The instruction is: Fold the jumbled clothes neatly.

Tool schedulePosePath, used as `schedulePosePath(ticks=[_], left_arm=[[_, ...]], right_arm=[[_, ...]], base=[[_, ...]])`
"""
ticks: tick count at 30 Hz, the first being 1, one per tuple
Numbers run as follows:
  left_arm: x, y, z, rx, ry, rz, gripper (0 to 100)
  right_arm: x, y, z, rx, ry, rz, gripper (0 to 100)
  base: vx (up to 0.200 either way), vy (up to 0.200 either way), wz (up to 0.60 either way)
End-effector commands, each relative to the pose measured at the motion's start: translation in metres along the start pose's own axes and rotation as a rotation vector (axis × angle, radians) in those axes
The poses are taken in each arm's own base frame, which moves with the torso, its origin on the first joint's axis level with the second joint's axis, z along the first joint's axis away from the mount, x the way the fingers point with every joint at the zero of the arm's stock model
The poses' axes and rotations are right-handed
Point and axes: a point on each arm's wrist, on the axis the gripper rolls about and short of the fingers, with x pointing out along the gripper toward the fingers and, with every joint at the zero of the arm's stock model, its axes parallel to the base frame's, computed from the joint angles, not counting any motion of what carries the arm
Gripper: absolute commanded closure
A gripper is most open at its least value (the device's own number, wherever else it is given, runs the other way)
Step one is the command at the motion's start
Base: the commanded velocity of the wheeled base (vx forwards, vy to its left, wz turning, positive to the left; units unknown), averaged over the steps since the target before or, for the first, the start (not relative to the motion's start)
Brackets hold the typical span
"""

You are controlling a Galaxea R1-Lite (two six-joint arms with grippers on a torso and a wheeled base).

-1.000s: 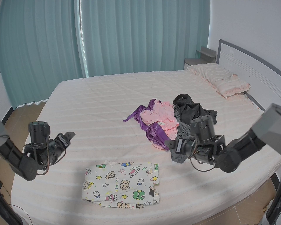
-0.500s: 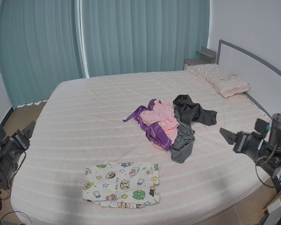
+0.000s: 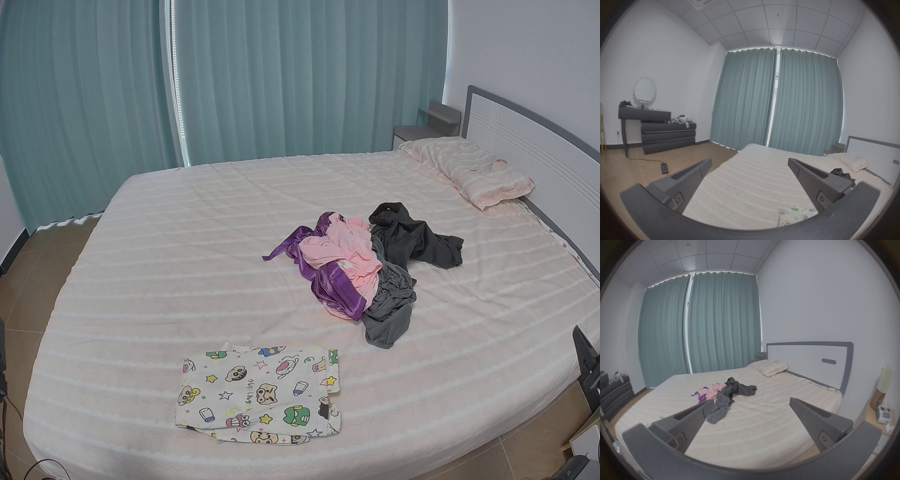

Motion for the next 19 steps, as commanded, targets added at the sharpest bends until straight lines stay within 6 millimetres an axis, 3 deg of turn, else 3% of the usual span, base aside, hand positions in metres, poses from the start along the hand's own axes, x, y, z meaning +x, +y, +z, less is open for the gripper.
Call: schedulePosePath(ticks=[1,5,6,9,15,19], left_arm=[[-0.033,0.027,-0.056,0.119,-0.046,0.134,0],[-0.033,0.027,-0.065,0.118,0.032,0.110,0],[-0.033,0.025,-0.069,0.125,0.082,-0.008,0],[-0.033,0.022,-0.070,0.116,0.116,-0.188,0],[-0.035,0.016,-0.072,0.100,0.157,-0.431,0],[-0.035,0.016,-0.072,0.156,0.146,-0.440,0]], right_arm=[[-0.054,-0.017,-0.062,-0.093,-0.112,-0.097,0],[-0.053,-0.013,-0.062,-0.095,-0.122,0.090,0],[-0.054,-0.011,-0.061,-0.108,-0.133,0.181,0],[-0.054,-0.009,-0.063,-0.096,-0.121,0.244,0],[-0.053,-0.010,-0.070,-0.016,-0.047,0.228,0],[-0.053,-0.010,-0.069,-0.001,-0.053,0.212,0]], base=[[0.000,0.000,0.00],[0.000,0.000,0.00],[0.000,0.000,0.00],[0.000,0.000,0.00],[0.000,0.000,0.00],[0.000,0.000,0.00]])
